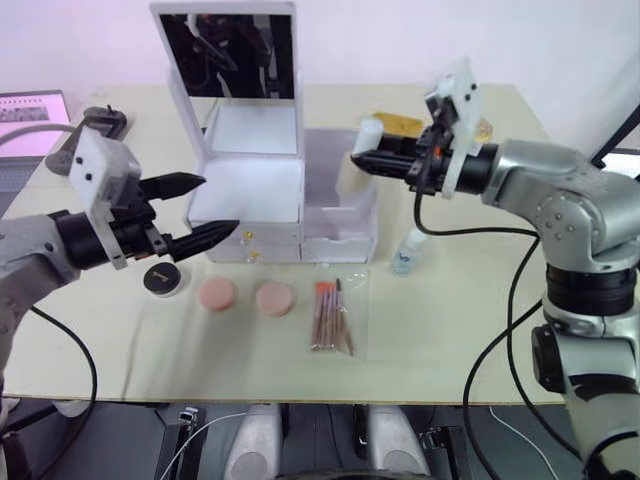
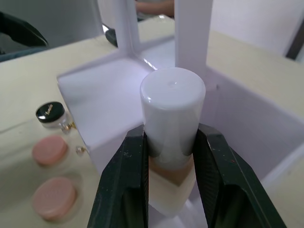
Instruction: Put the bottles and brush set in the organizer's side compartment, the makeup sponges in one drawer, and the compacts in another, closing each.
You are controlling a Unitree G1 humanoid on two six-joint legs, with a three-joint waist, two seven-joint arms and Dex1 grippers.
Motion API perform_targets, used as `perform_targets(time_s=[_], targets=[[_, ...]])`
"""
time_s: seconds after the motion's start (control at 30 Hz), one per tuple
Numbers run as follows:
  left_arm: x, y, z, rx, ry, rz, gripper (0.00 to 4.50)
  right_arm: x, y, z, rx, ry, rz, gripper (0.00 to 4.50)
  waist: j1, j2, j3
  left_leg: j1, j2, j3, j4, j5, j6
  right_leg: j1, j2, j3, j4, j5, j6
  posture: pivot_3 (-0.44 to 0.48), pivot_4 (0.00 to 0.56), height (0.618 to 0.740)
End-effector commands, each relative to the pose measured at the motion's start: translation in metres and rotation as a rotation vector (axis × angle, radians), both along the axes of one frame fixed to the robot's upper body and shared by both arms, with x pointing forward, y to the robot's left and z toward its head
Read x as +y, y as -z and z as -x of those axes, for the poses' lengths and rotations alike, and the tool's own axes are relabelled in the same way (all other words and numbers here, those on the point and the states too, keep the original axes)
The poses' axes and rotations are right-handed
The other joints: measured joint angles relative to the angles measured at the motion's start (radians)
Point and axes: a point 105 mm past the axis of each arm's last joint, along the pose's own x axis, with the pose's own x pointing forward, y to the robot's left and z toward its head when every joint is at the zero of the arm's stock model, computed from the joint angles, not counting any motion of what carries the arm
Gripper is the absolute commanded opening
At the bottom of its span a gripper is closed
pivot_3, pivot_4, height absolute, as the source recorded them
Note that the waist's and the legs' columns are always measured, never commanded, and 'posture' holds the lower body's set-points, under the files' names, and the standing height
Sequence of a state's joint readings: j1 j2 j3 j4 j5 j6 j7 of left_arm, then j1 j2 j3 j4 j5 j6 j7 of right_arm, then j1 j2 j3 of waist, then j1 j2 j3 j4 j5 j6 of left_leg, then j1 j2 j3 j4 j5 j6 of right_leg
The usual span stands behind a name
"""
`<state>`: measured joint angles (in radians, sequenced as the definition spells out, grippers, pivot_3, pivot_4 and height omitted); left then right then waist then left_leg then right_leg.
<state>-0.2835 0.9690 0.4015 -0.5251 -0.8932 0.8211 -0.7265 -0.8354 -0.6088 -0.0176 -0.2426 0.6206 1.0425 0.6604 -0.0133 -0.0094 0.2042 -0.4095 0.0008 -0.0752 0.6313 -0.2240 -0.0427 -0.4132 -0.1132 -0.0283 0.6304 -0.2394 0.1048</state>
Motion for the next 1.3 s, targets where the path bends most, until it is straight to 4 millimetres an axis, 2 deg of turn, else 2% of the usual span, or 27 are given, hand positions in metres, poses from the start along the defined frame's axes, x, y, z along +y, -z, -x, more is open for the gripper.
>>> perform_targets(time_s=[0.03, 0.17, 0.3, 0.93, 1.1, 1.3], targets=[[-0.003, -0.009, -0.002, -0.04, 0.008, 0.002, 4.5, 0.005, -0.004, 0.005, -0.03, 0.019, -0.013, 0.8, -0.001, 0.0, 0.0, 0.0, 0.0, 0.0, 0.0, 0.0, 0.0, 0.0, 0.0, 0.0, 0.0, 0.0, 0.0, 0.0, 0.15, 0.74], [-0.01, -0.011, 0.003, -0.054, 0.076, -0.006, 4.5, 0.01, 0.009, 0.002, 0.022, 0.09, -0.007, 0.8, -0.008, 0.0, 0.0, 0.0, 0.0, 0.0, 0.0, 0.0, 0.0, -0.001, 0.0, 0.0, 0.001, 0.001, 0.001, 0.0, 0.15, 0.74], [-0.011, -0.013, 0.002, -0.073, 0.083, -0.016, 4.5, 0.013, 0.014, -0.002, 0.035, 0.152, -0.022, 0.8, -0.004, 0.0, 0.0, 0.0, 0.0, 0.0, -0.001, 0.0, 0.0, -0.002, 0.0, 0.0, 0.001, 0.002, 0.003, 0.0, 0.15, 0.74], [-0.018, -0.01, -0.001, -0.061, 0.131, -0.043, 4.5, 0.019, 0.054, -0.003, 0.047, 0.225, 0.029, 0.8, -0.004, 0.0, 0.0, 0.0, 0.0, 0.0, -0.001, 0.0, 0.0, -0.002, 0.0, 0.0, 0.001, 0.002, 0.003, 0.0, 0.15, 0.74], [-0.019, -0.011, -0.003, -0.064, 0.135, -0.045, 4.5, 0.019, 0.055, -0.002, 0.041, 0.223, 0.032, 0.8, -0.004, 0.0, 0.0, 0.0, 0.0, 0.0, -0.001, 0.0, 0.0, -0.002, 0.0, 0.0, 0.001, 0.002, 0.003, 0.0, 0.15, 0.74], [-0.017, -0.013, -0.002, -0.056, 0.158, -0.057, 4.5, 0.013, 0.041, 0.003, 0.018, 0.206, 0.048, 3.79, -0.004, 0.0, 0.0, 0.0, 0.0, 0.0, -0.002, 0.0, 0.0, -0.002, 0.0, 0.0, 0.001, 0.002, 0.003, 0.0, 0.15, 0.74]])
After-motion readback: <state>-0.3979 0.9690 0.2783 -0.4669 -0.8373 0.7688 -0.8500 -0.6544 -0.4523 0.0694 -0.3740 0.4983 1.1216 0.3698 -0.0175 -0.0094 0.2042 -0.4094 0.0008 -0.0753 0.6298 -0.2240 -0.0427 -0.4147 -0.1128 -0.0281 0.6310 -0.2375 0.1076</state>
